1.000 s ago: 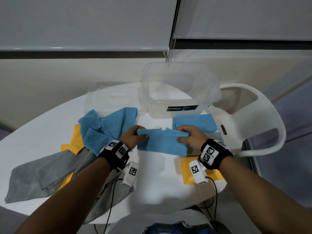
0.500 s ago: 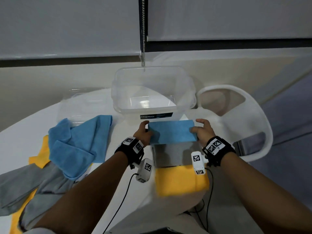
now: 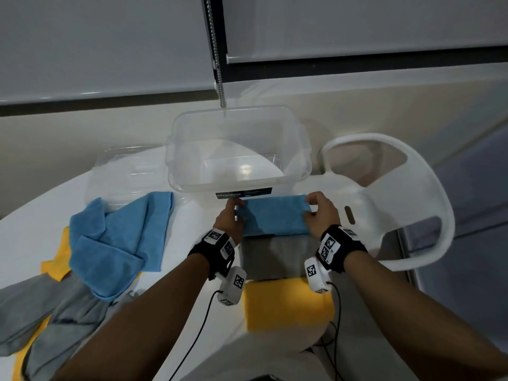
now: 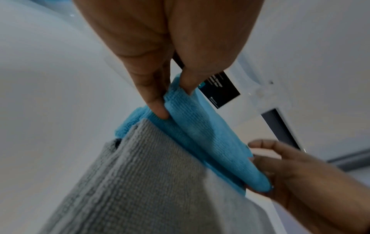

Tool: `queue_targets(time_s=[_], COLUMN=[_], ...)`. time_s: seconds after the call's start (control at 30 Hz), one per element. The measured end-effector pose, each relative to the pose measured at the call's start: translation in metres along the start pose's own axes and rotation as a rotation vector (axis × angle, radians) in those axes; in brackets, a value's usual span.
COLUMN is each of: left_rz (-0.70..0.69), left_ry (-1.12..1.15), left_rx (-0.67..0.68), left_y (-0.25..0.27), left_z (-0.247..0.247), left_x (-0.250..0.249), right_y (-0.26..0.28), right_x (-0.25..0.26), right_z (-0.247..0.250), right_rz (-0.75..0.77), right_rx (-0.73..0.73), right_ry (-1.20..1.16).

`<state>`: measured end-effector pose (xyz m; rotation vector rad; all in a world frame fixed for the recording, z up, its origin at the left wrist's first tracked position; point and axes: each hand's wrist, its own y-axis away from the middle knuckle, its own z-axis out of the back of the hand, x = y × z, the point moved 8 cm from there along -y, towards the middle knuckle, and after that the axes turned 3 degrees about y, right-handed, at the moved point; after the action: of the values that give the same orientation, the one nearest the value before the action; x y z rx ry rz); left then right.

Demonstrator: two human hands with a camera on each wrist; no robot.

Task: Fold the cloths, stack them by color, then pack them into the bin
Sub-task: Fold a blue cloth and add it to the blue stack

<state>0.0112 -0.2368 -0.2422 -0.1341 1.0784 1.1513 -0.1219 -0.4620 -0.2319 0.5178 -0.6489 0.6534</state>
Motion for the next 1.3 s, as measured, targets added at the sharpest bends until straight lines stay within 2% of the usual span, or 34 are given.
queue_targets(time_s=[0.07,0.17,0.27,0.37,0.53,0.73,0.87,0.93,1.0,1.2,1.3], left_rz=[-0.097,-0.219,-0.348,-0.35,-0.227,-0.213,-0.246,-0.237,-0.213,-0.12,-0.095], left_ry=[-0.095,-0.29,-0.585,-0.72,-0.831,-0.78,-0.612,-0.535,-0.563,-0.635,-0.627], left_rx=[-0.066,-0.092,-0.072,0.068,0.238,0.258,0.188,0.123,0.055,-0.101,-0.176], left_y=[0.003,0.011,0.02,0.02,0.012,0.012,0.019,0.024,0.029,0.047,0.056], left_z=[0.003,0.003,-0.001,-0.013,-0.022,-0.025,-0.013,0.002,0.023,0.098,0.136], left_x=[-0.01,-0.021,-0.026,-0.013,0.016,0.019,0.009,0.017,0.037,0.108,0.129], right_y=[0.004,0.014,0.024,0.022,0.019,0.018,0.018,0.023,0.033,0.073,0.088], right_x=[0.011,0.025,0.026,0.014,0.002,0.002,0.016,0.037,0.06,0.12,0.139], right_z=[-0.002,-0.01,-0.028,-0.04,-0.045,-0.047,-0.043,-0.038,-0.041,-0.087,-0.12], right_rz=[0.168,0.429,0.545,0.504,0.411,0.37,0.374,0.476,0.572,0.72,0.715], right_rx=[-0.005,-0.02,0.112,0.22,0.288,0.302,0.254,0.137,0.06,0.122,0.201], right_ry=[0.161,0.442,0.552,0.621,0.662,0.655,0.647,0.584,0.493,0.394,0.386])
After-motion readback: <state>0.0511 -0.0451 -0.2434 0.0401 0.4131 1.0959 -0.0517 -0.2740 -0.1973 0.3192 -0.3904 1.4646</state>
